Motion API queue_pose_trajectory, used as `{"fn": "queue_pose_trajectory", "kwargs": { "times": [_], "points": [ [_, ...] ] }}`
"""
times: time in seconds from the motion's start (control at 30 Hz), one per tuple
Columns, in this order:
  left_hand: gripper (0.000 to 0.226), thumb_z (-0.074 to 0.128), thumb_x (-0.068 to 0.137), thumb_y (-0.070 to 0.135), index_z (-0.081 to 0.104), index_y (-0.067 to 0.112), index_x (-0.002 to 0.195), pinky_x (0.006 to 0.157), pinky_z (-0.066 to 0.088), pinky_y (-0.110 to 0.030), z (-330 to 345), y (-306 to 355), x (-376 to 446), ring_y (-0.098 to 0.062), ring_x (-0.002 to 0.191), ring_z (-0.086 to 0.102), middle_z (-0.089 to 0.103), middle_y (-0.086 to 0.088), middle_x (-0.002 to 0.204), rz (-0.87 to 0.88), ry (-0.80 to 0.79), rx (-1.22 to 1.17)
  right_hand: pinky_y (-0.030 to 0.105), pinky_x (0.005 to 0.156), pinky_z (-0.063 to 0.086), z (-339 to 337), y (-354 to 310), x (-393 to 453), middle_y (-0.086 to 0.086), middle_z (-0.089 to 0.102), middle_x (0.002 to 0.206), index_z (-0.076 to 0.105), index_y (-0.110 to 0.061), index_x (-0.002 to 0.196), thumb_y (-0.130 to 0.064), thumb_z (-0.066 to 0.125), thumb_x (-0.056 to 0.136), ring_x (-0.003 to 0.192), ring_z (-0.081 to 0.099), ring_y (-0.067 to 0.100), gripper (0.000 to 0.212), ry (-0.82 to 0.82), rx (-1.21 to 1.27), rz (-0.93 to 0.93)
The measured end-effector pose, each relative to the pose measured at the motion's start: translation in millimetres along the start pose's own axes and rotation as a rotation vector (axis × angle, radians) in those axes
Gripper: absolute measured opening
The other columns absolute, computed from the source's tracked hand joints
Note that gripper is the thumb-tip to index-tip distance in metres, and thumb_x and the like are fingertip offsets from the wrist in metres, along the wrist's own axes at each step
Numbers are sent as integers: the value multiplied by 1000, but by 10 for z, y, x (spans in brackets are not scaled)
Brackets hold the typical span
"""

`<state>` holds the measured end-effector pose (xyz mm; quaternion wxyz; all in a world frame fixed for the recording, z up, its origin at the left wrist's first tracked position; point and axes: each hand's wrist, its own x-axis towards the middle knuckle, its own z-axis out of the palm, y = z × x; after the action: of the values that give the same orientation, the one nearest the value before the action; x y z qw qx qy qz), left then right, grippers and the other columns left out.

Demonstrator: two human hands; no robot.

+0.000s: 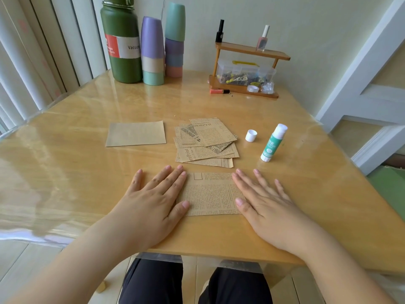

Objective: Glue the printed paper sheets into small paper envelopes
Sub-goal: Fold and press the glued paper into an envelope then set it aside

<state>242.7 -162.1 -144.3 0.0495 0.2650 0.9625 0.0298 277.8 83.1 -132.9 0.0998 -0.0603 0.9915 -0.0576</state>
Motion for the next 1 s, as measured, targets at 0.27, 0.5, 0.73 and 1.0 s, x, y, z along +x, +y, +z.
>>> {"fn": "queue_pose_trajectory", "kwargs": {
  "times": [0.27, 0.5, 0.73, 1.0],
  "points": [
    [86, -32, 62, 65, -26, 34, 141, 112, -17, -41, -22, -25, 4, -2, 136, -27, -31, 21, 146, 20, 44, -53, 34, 117, -13, -29, 64, -58, -41, -25, 142, -19, -54, 138, -59, 1, 87, 133, -27, -12, 55, 82, 162, -40],
    [83, -29, 63, 61, -27, 33, 141, 111, -18, -39, -24, -20, -60, -2, 132, -33, -32, 21, 145, 7, 48, -39, 36, 116, -15, -45, 124, -128, -37, -24, 145, -5, -66, 132, -58, 8, 91, 134, -31, -6, 44, 77, 111, -39],
    [85, -30, 64, 64, -23, 34, 143, 111, -17, -38, 33, -48, -58, 0, 133, -31, -28, 23, 147, -3, 55, -62, 34, 116, -13, 1, 124, -125, -32, -14, 150, 5, -65, 135, -59, 17, 91, 139, -24, -2, 46, 53, 109, 0],
    [79, -24, 68, 61, -23, 35, 143, 112, -18, -39, -106, 36, -20, 2, 133, -31, -31, 24, 146, 23, 121, -123, 31, 118, -11, -121, -44, -48, -31, -14, 151, -6, -46, 145, -53, 18, 95, 135, -22, -12, 57, 132, 212, -78]
  ]
}}
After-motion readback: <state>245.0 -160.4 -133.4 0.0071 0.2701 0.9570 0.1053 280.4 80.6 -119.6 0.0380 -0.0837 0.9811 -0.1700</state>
